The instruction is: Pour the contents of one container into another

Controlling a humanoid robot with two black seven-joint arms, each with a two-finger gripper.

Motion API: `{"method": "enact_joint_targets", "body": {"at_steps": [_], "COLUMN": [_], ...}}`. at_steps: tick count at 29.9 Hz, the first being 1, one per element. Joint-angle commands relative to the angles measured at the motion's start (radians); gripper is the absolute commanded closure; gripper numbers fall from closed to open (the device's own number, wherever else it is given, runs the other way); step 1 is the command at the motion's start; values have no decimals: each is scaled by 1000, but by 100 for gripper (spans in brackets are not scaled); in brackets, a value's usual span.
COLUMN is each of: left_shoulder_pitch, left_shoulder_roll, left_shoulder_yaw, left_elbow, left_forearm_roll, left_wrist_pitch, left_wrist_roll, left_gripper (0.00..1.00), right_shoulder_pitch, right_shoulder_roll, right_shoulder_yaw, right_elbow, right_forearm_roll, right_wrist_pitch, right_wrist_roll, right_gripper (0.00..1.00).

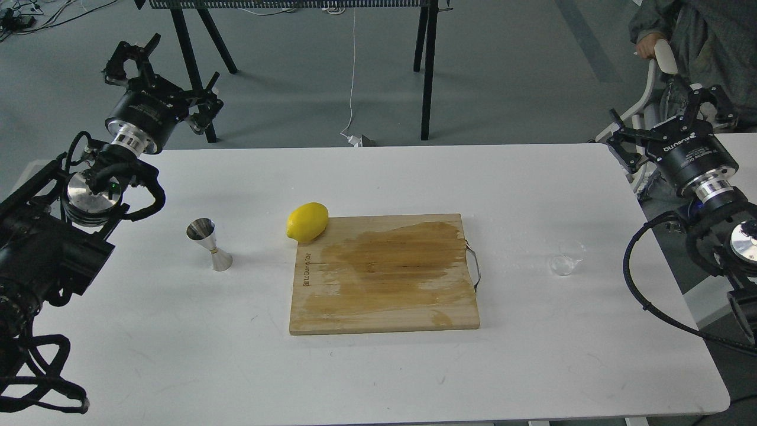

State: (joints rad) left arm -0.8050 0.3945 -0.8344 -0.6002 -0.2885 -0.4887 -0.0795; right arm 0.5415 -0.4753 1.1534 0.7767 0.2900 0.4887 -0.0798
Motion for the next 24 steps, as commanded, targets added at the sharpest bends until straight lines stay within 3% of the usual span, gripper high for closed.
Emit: {"method": "enact_joint_targets", "body": {"at_steps": [1, 4, 7, 11, 14, 17, 22, 24], "left_shoulder_pitch": [0, -8, -14, -40, -83, -89, -92, -91], "left_shoulder_roll": [10, 17, 18, 15, 15, 6, -60, -66], "left_shoulder_yaw": [0, 6, -3, -14, -3, -9, -15, -18], "left_elbow": [-1, 0, 10, 127, 151, 151, 131, 109], "left_forearm_roll": [2, 6, -6, -54, -54, -57, -58, -60], "left_wrist_pitch": [0, 0, 0, 0, 0, 0, 0, 0], "left_wrist_roll": [1, 12, -5, 9, 21, -12, -146, -167], "left_gripper": [0, 0, 0, 0, 0, 0, 0, 0], "right_shoulder_pitch": [-1, -1, 0, 2, 0, 0, 0, 0], "right_shoulder_roll": [-2, -5, -3, 4, 4, 4, 7, 14], "right_shoulder_yaw": [-1, -1, -1, -4, -6, -4, 2, 0], "right_elbow": [-1, -2, -4, -2, -2, -1, -1, -1], "right_forearm_roll": [0, 0, 0, -2, 0, 0, 0, 0], "right_wrist_pitch": [0, 0, 0, 0, 0, 0, 0, 0], "right_wrist_roll": [0, 0, 0, 0, 0, 0, 0, 0], "right_gripper": [0, 0, 0, 0, 0, 0, 0, 0]}}
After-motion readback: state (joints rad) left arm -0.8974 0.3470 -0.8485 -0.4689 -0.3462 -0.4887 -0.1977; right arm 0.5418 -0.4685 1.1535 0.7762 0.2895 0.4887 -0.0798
